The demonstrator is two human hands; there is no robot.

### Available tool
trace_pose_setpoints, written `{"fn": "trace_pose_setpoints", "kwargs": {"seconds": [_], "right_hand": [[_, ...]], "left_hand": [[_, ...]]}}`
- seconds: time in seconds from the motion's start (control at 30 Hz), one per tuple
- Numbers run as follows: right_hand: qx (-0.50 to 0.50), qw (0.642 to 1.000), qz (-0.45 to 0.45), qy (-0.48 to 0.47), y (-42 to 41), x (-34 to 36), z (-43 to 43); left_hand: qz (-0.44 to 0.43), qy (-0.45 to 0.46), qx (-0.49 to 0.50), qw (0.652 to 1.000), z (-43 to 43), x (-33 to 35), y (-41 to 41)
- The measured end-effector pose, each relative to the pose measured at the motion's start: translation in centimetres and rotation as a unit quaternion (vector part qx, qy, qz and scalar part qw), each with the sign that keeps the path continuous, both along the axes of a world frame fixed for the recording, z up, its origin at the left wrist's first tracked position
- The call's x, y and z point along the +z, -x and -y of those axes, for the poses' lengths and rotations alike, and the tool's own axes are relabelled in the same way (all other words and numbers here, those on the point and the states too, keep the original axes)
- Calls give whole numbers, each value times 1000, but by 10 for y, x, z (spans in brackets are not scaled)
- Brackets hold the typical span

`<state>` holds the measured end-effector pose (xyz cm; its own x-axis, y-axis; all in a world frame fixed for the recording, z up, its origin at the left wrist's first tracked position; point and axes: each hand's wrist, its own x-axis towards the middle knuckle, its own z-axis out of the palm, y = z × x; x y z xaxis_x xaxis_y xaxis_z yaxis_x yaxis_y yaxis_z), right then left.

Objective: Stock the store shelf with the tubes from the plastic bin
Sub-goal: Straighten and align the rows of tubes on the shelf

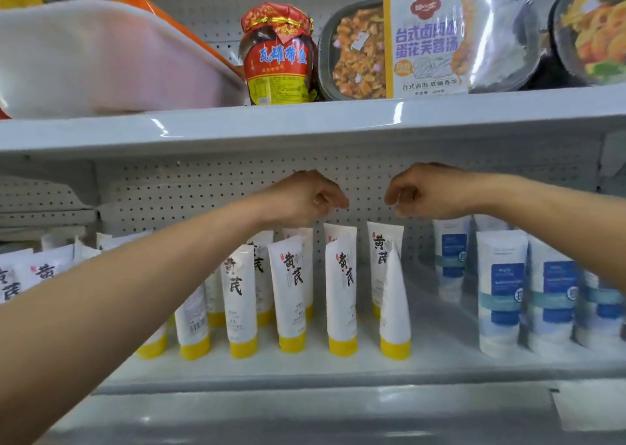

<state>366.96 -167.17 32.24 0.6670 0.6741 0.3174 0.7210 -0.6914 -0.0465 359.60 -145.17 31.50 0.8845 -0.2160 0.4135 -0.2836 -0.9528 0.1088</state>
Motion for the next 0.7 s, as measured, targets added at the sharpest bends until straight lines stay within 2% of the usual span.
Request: {"fn": "trace_pose_setpoints", "kwargs": {"seconds": [0.23,0.33,0.4,0.5,0.7], "right_hand": [[23,995,-69,66,-21,10,-23],[11,984,-132,119,-21,16,-31],[12,978,-142,156,-22,16,-36],[18,974,-146,173,-28,7,-43],[17,978,-152,139,-47,-5,-45]], "left_hand": [[-116,-62,23,991,-13,13,-27],[-176,-34,1,984,-8,12,-37],[-200,-26,-10,979,-4,9,-45],[-195,-41,-18,980,0,2,-57],[-152,-50,-3,987,3,-9,-72]]}}
